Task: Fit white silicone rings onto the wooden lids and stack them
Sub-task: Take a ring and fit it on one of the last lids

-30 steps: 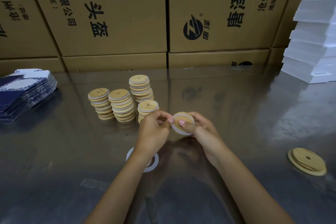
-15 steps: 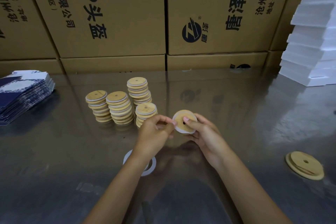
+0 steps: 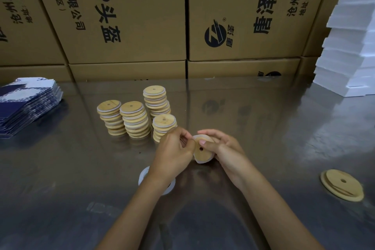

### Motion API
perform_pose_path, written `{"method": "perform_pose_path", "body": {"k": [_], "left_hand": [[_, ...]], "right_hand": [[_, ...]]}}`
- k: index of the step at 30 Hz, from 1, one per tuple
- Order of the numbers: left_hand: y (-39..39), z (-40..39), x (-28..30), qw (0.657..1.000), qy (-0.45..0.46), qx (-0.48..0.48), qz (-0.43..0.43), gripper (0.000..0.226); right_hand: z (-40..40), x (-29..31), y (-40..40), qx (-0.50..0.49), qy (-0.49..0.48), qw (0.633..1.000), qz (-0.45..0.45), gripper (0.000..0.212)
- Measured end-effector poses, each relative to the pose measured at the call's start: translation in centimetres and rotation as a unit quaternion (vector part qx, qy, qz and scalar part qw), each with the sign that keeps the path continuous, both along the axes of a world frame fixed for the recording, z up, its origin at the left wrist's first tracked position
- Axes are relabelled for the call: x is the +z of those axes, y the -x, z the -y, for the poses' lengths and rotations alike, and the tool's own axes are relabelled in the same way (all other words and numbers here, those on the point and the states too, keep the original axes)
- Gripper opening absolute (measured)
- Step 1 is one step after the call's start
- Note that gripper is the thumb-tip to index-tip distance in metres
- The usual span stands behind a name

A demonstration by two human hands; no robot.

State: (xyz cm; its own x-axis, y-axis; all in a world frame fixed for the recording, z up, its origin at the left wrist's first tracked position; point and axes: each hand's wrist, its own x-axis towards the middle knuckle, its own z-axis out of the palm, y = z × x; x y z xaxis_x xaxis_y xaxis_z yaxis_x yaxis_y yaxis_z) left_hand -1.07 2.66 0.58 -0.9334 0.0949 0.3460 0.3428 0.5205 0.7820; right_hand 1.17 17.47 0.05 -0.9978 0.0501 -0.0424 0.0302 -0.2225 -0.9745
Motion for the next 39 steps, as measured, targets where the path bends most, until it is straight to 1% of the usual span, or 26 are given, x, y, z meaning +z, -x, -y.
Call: {"method": "perform_pose_path", "body": {"k": [5,10,14,16,19,21,23,24,27,29,31,35,37,39], "left_hand": [[0.4,0.7,0.0,1.0,0.01,-0.01,0.024,0.011],[0.3,0.8,0.0,0.998,0.036,-0.047,0.024,0.015],[0.2,0.8,0.1,0.998,0.002,-0.062,0.031,0.018],[0.2,0.9,0.1,0.997,0.004,-0.063,0.036,0.014],[0.3,0.9,0.0,0.997,0.042,-0.053,0.047,0.006],[0.2,0.9,0.0,0.996,0.069,-0.042,0.045,0.007],[0.2,1.0,0.1,0.996,0.075,-0.033,0.032,0.009],[0.2,1.0,0.2,0.997,0.07,-0.028,0.024,0.011],[0.1,1.0,0.4,0.998,0.054,-0.016,0.009,0.012],[0.0,1.0,0.5,0.998,0.057,-0.014,0.002,0.012],[0.0,1.2,0.6,0.997,0.073,-0.006,0.004,0.011],[0.2,1.6,0.7,0.994,0.109,0.016,0.012,0.013],[0.2,1.5,0.8,0.995,0.103,-0.001,0.011,0.014],[0.2,1.3,0.8,0.997,0.073,-0.028,0.014,0.014]], "right_hand": [[0.0,0.3,-0.2,0.006,0.015,1.0,-0.012,0.026],[-0.2,0.3,-0.2,-0.011,0.068,0.997,0.017,0.025],[-0.5,0.1,-0.1,0.003,0.083,0.996,0.025,0.023],[-0.4,-0.1,0.0,-0.001,0.094,0.995,0.017,0.024],[-0.2,-0.2,0.1,-0.005,0.102,0.995,0.008,0.025],[-0.2,-0.1,0.0,-0.006,0.098,0.995,0.002,0.026],[0.0,0.0,-0.1,-0.012,0.083,0.996,0.001,0.029],[0.2,0.1,-0.1,-0.015,0.06,0.998,0.004,0.029],[0.8,0.0,-0.4,-0.008,-0.072,0.997,0.001,0.02],[0.8,0.0,-0.4,0.001,-0.105,0.994,-0.004,0.016],[0.6,0.0,-0.5,0.02,-0.094,0.995,-0.013,0.016],[0.3,0.1,-0.6,0.056,-0.09,0.994,-0.025,0.025],[0.2,0.1,-0.5,0.058,-0.07,0.996,-0.023,0.029],[0.0,0.0,-0.4,0.054,-0.041,0.998,-0.015,0.027]]}}
